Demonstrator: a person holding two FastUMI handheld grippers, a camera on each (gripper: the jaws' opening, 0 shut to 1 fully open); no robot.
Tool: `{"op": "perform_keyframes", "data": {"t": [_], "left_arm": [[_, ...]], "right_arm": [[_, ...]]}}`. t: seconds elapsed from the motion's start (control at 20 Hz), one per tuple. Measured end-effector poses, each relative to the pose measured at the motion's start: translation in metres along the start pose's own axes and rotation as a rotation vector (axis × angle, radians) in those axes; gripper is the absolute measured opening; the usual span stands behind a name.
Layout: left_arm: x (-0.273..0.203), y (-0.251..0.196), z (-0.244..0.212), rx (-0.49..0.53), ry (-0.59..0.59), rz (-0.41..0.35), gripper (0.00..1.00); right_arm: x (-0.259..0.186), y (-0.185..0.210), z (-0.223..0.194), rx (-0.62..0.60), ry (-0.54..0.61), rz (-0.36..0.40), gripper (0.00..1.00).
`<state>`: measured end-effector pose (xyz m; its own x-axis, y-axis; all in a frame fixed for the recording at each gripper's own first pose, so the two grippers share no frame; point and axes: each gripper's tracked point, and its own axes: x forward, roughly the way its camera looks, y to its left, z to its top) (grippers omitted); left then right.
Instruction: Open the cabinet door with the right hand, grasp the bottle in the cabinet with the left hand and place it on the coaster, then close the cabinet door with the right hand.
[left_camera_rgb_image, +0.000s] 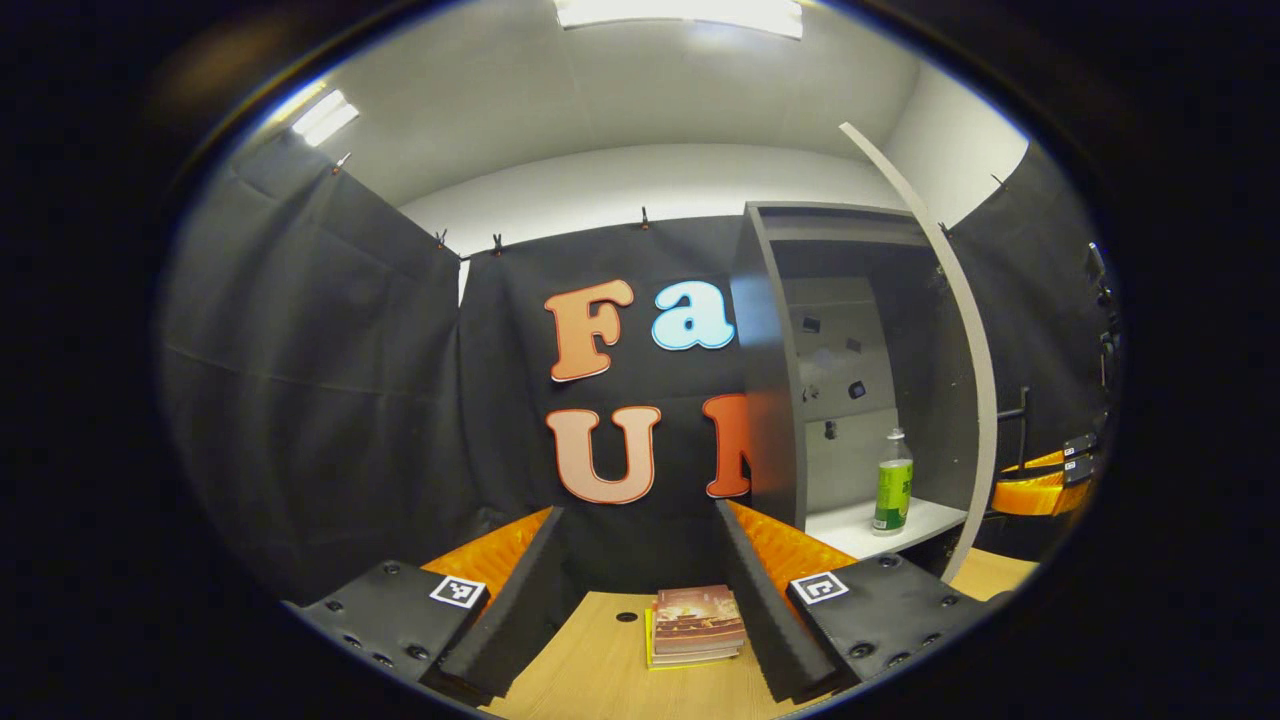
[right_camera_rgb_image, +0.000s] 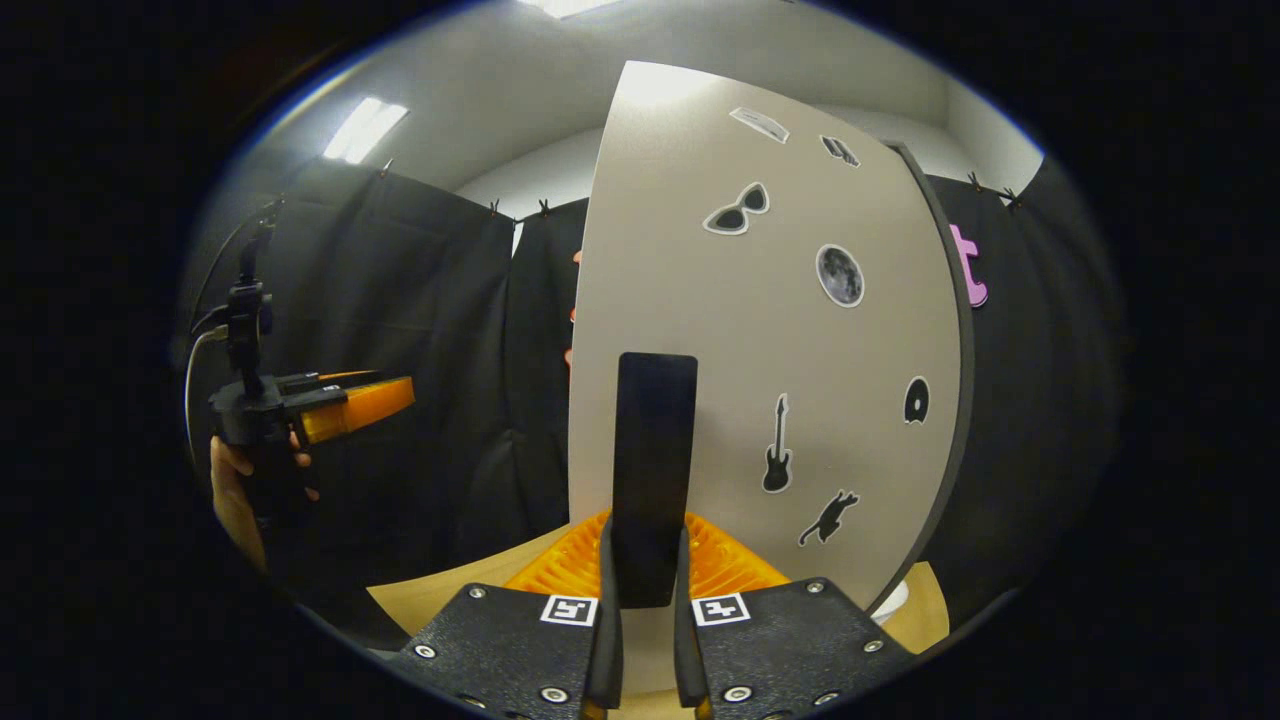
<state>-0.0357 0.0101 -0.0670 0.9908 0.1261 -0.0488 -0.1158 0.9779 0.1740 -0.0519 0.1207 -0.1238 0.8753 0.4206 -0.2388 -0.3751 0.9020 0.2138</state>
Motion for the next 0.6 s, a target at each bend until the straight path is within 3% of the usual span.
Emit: {"op": "perform_keyframes", "data": {"t": [0.6], "left_arm": [[0.026,-0.101,-0.009,-0.013,0.003,-0.151,0.94]], "right_arm": [[-0.111,-0.068,0.002,-0.017,-0.074,-0.124,0.2]]}}
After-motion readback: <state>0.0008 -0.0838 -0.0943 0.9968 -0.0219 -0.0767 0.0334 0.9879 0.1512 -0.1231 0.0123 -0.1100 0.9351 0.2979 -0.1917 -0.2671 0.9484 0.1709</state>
